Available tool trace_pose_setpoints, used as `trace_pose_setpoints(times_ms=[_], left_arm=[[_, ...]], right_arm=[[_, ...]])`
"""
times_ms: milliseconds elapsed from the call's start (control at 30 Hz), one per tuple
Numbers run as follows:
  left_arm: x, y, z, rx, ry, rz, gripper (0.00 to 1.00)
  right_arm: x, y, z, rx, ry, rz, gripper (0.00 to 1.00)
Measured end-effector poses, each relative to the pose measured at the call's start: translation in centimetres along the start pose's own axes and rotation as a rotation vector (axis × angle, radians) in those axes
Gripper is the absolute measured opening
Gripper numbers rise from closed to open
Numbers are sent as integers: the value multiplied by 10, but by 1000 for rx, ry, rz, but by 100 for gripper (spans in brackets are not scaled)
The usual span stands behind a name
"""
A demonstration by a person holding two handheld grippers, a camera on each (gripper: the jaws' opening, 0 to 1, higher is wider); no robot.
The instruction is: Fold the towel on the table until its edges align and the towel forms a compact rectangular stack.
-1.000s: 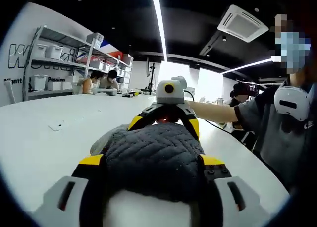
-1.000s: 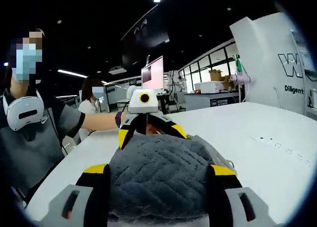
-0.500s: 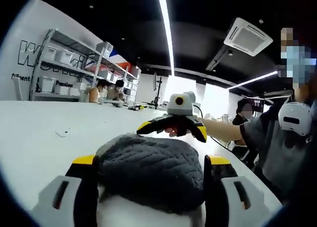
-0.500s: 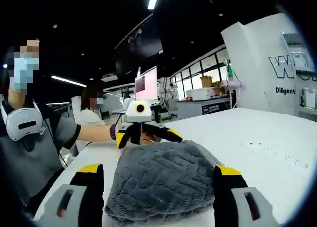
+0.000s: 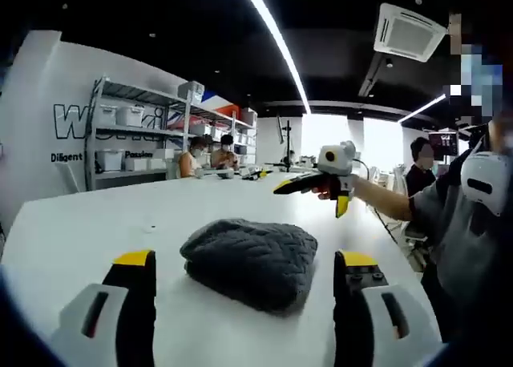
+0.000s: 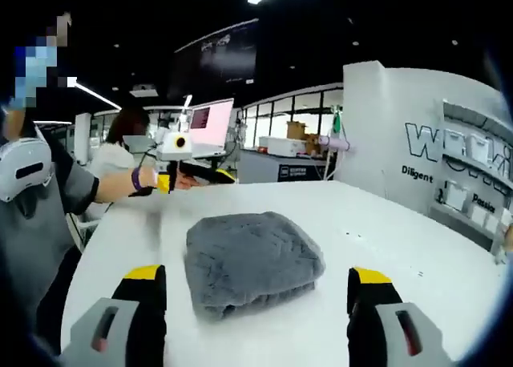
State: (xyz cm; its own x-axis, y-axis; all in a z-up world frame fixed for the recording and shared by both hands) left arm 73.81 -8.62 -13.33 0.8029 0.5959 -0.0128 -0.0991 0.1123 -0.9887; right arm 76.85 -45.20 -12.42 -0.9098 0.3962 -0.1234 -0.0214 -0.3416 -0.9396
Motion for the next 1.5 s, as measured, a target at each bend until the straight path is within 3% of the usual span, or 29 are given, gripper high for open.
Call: trace_pose_setpoints(times_ms=[67, 200, 300, 367, 433, 500, 567, 700, 800, 933, 1500], left_arm=[[-15, 5, 10, 20, -29, -29, 99], [-37, 17, 26, 43, -87, -46, 99], [-48, 29, 38, 60, -191, -69, 99], [-58, 41, 45, 119, -237, -54, 99], [-65, 52, 50, 182, -252, 17, 99], [-66, 56, 52, 115, -287, 42, 99], [-69, 61, 56, 106, -293, 86, 99], [-72, 65, 59, 121, -326, 60, 99], [-73, 69, 57, 126, -305, 69, 99], [-77, 72, 53, 102, -269, 108, 99], [-80, 72, 55, 115, -317, 101, 99]], right_arm=[[12, 4, 6, 51, 37, 4, 98], [41, 13, 12, 62, 93, -39, 98], [61, 23, 18, 148, 158, -74, 99], [75, 31, 22, 218, 221, -79, 99], [85, 37, 22, 239, 247, -129, 98], [94, 41, 23, 195, 270, -196, 98], [99, 44, 27, 178, 283, -223, 98], [98, 55, 31, 204, 322, -247, 98], [96, 60, 33, 224, 333, -246, 98], [93, 63, 36, 194, 336, -281, 98], [89, 69, 24, 191, 323, -306, 98]])
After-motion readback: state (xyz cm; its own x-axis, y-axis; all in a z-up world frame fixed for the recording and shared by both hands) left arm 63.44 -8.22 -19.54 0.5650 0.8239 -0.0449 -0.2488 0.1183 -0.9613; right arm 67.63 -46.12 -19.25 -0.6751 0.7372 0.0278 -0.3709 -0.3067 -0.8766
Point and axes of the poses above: the point that each gripper's makers call its tool centre point, and the gripper's own axes: z roughly backward along the fingers, x roughly to its left, y roughly out of its underside, the point moved 10 cm from there along z, roughly backward along the fingers, and after that the axes turned 2 degrees about -x, right-handed, at the moved point
